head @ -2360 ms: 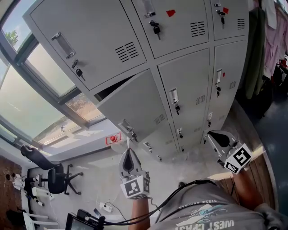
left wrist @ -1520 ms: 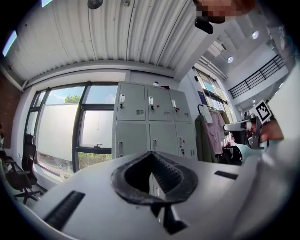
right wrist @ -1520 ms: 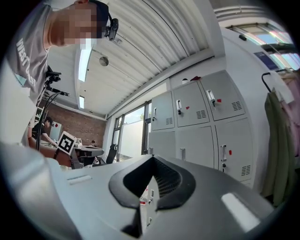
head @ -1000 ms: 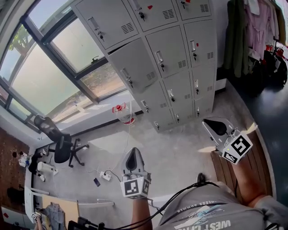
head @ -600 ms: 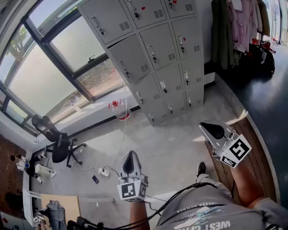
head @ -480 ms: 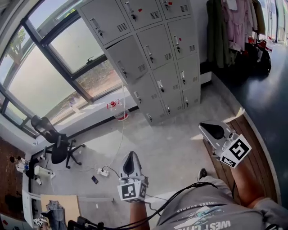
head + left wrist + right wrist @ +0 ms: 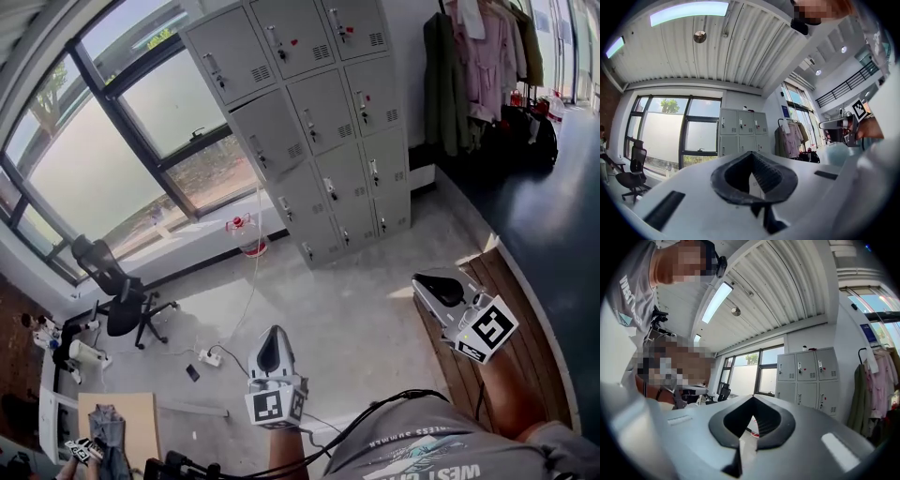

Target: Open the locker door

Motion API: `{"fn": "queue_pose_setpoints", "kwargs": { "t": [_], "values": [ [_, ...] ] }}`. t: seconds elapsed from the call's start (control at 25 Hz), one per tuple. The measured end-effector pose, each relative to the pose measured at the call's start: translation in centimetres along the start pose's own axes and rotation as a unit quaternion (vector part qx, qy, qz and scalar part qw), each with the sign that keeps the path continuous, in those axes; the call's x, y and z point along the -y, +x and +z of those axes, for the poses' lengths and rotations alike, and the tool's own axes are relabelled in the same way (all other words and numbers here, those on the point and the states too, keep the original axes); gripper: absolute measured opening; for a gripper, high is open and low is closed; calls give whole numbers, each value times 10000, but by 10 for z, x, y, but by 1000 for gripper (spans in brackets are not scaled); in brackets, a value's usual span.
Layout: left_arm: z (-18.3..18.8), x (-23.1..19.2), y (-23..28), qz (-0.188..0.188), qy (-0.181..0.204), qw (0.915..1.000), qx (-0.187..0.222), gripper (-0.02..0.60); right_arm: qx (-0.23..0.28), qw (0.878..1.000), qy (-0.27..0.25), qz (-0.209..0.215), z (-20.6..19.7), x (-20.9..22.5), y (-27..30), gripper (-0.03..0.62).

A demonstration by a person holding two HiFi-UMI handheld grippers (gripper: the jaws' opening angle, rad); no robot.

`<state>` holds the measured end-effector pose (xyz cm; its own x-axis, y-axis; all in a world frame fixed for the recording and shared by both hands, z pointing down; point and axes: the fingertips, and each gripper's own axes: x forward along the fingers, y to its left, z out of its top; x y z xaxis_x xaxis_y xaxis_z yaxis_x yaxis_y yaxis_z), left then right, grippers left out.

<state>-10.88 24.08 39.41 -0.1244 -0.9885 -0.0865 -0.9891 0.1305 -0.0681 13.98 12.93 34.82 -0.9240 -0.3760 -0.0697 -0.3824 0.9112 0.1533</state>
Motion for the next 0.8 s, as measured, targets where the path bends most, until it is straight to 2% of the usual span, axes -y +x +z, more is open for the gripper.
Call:
{"fn": "queue_pose_setpoints", "kwargs": {
  "t": [0.16, 0.36, 0.8],
  "values": [
    [11, 37, -20, -128, -16, 9999, -90, 5, -160, 9998, -111, 3, 11, -7, -41, -6],
    [4, 92, -73, -240, -24, 9996, -139, 5, -300, 9995, -23, -109, -4, -29, -115, -6],
    [10, 118, -155, 137, -11, 9998, -149, 5, -218, 9997, -53, 140, 8, -66, -172, -6]
  ]
}}
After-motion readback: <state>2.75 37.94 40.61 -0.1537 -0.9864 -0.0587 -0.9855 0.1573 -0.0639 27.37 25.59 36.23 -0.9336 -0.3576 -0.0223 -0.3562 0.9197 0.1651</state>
